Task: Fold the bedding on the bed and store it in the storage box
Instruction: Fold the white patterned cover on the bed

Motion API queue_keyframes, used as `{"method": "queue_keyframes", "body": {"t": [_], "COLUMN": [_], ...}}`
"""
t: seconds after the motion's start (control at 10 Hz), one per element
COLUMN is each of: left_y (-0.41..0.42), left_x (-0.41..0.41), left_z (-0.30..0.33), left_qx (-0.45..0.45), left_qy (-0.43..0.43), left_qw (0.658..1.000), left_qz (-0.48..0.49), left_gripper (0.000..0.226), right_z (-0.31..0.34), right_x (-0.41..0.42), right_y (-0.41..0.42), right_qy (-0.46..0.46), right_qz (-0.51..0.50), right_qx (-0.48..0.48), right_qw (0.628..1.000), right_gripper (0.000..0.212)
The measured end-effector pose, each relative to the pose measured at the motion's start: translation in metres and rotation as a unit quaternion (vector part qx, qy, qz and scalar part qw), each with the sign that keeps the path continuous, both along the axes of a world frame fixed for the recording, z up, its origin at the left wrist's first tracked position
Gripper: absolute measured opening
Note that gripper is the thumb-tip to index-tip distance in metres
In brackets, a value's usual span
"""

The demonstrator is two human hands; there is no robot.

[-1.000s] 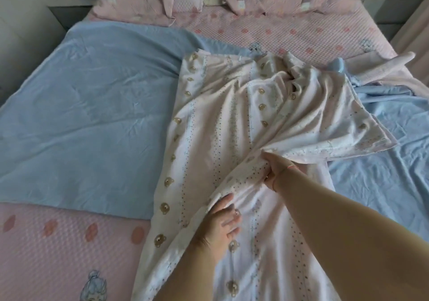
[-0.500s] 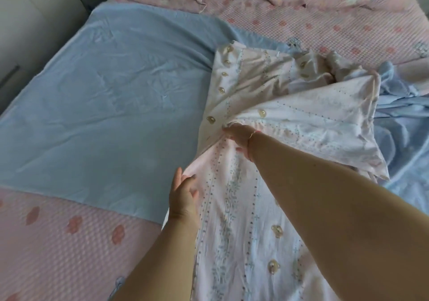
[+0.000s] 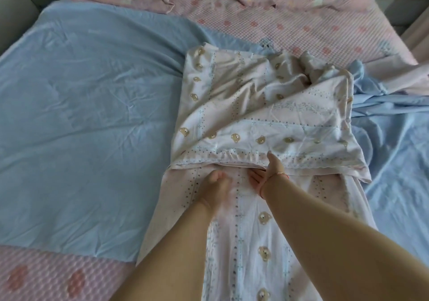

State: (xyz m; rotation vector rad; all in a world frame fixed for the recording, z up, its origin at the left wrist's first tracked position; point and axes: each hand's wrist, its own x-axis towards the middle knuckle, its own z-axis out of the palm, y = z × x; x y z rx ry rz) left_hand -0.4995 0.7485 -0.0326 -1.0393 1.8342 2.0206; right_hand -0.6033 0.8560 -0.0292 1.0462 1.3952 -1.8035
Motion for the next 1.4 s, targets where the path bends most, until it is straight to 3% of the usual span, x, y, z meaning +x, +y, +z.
{"method": "queue_keyframes", "body": {"t": [0.1, 0.2, 0.3, 0.4, 0.5, 0.6, 0.7, 0.8, 0.9, 1.0, 1.1, 1.2, 1.3, 1.4], "left_y": [-0.006, -0.01, -0.017, -0.031, -0.052, -0.059, -0.055, -0.048, -0.053, -0.06, -0.058, -0.06, -0.063, -0.064], "left_x": [-0.017, -0.034, -0.048, -0.064, -0.083, -0.089, -0.085, -0.082, -0.082, -0.087, -0.088, -0.095, -0.099, -0.1], "left_z": [-0.025, -0.035, -0.032, -0.02, -0.025, -0.04, -0.056, -0.064, -0.068, -0.082, -0.061, -0.066, -0.068, -0.071], "left_qx": [-0.248, -0.411, -0.248, -0.021, 0.057, 0.048, 0.001, -0.042, -0.061, -0.041, -0.013, 0.013, 0.001, 0.019], "left_qy": [0.002, 0.028, 0.061, 0.108, 0.029, 0.01, 0.069, 0.09, 0.078, 0.057, 0.077, 0.069, 0.071, 0.063], "left_qw": [0.935, 0.822, 0.902, 0.981, 0.995, 0.998, 0.997, 0.993, 0.992, 0.995, 0.996, 0.997, 0.996, 0.996], "left_qz": [-0.253, -0.393, -0.347, -0.162, -0.074, -0.05, -0.022, -0.065, -0.077, -0.065, -0.034, 0.01, 0.048, 0.059], "left_gripper": [0.06, 0.062, 0.059, 0.054, 0.081, 0.091, 0.065, 0.05, 0.06, 0.066, 0.062, 0.057, 0.057, 0.058], "right_z": [-0.014, -0.028, -0.028, -0.03, -0.035, -0.03, -0.03, -0.003, 0.034, 0.051, 0.0, -0.019, -0.026, -0.025], "right_x": [-0.01, -0.027, -0.044, -0.058, -0.067, -0.072, -0.088, -0.117, -0.124, -0.123, -0.138, -0.13, -0.115, -0.106], "right_y": [0.021, 0.032, 0.022, 0.002, -0.01, -0.015, -0.026, -0.063, -0.095, -0.127, -0.132, -0.108, -0.079, -0.042], "right_qy": [0.002, 0.018, 0.05, 0.078, 0.092, 0.088, 0.107, 0.179, 0.261, 0.27, 0.187, 0.207, 0.238, 0.247], "right_qz": [-0.074, -0.09, -0.02, 0.037, 0.058, 0.047, 0.096, 0.198, 0.309, 0.425, 0.34, 0.322, 0.204, 0.074], "right_qx": [-0.003, -0.014, -0.043, -0.003, 0.034, 0.034, 0.055, 0.1, 0.011, -0.047, -0.037, -0.025, 0.15, 0.444], "right_qw": [0.997, 0.996, 0.998, 0.996, 0.993, 0.994, 0.988, 0.958, 0.915, 0.862, 0.921, 0.924, 0.938, 0.858], "right_gripper": [0.054, 0.052, 0.054, 0.067, 0.072, 0.055, 0.059, 0.062, 0.044, 0.048, 0.047, 0.054, 0.064, 0.061]}}
